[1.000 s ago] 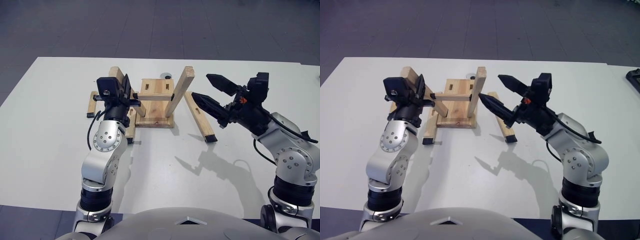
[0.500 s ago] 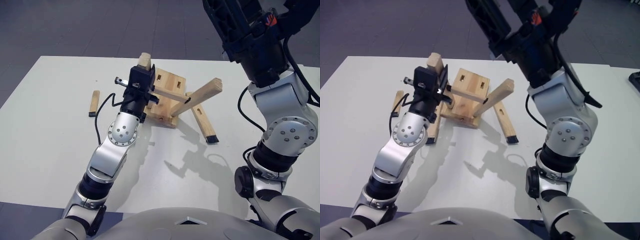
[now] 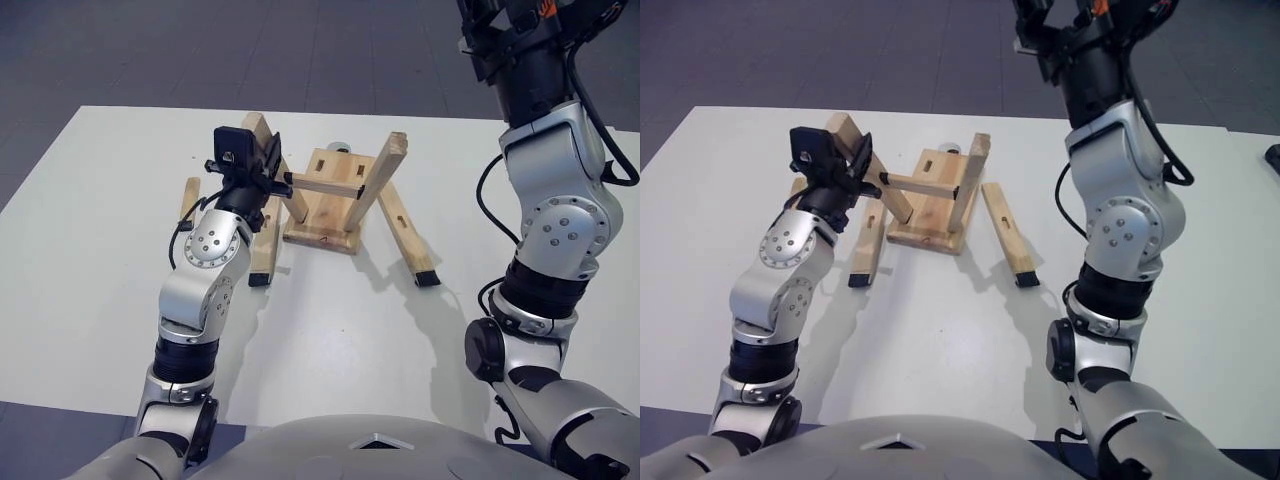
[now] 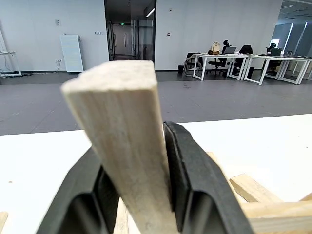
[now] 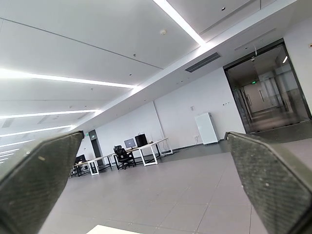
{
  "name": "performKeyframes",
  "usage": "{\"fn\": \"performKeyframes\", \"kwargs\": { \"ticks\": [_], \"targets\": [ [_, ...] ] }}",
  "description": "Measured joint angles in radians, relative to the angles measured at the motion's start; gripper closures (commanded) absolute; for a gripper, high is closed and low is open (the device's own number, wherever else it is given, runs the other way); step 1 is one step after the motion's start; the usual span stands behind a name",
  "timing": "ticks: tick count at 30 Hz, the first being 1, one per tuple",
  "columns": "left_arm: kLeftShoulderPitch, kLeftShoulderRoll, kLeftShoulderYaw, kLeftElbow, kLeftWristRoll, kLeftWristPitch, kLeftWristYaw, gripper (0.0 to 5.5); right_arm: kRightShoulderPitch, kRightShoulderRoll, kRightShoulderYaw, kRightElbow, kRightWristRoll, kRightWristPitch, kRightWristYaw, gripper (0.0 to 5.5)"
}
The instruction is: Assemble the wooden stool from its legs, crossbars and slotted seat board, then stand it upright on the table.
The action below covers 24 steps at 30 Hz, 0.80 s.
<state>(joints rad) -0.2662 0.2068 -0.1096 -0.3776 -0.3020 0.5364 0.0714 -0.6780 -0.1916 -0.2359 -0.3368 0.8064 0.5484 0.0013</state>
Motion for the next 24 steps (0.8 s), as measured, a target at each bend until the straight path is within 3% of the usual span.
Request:
{"fn": "performKeyframes", "kwargs": {
  "ticks": [14, 19, 21, 24],
  "targets": [
    [0.038, 0.006, -0.066, 0.037, 0.004, 0.063, -0.107, 1.44, -0.012, -0.001, -0.007, 0.042, -0.031, -0.015, 0.001, 0.10],
    [0.048, 0.013, -0.136, 0.021, 0.033, 0.069, -0.157, 0.68, -0.012, -0.012, -0.006, 0.053, -0.063, -0.017, 0.015, 0.10],
    [0.159, 0.041, -0.214, 0.095, 0.054, 0.159, -0.192, 0.27, -0.011, -0.017, -0.008, 0.055, -0.073, -0.018, 0.024, 0.10],
    [0.177, 0.051, -0.221, 0.086, 0.070, 0.167, -0.219, 0.14, -0.007, -0.034, -0.029, 0.067, -0.082, -0.026, 0.026, 0.10]
  ]
}}
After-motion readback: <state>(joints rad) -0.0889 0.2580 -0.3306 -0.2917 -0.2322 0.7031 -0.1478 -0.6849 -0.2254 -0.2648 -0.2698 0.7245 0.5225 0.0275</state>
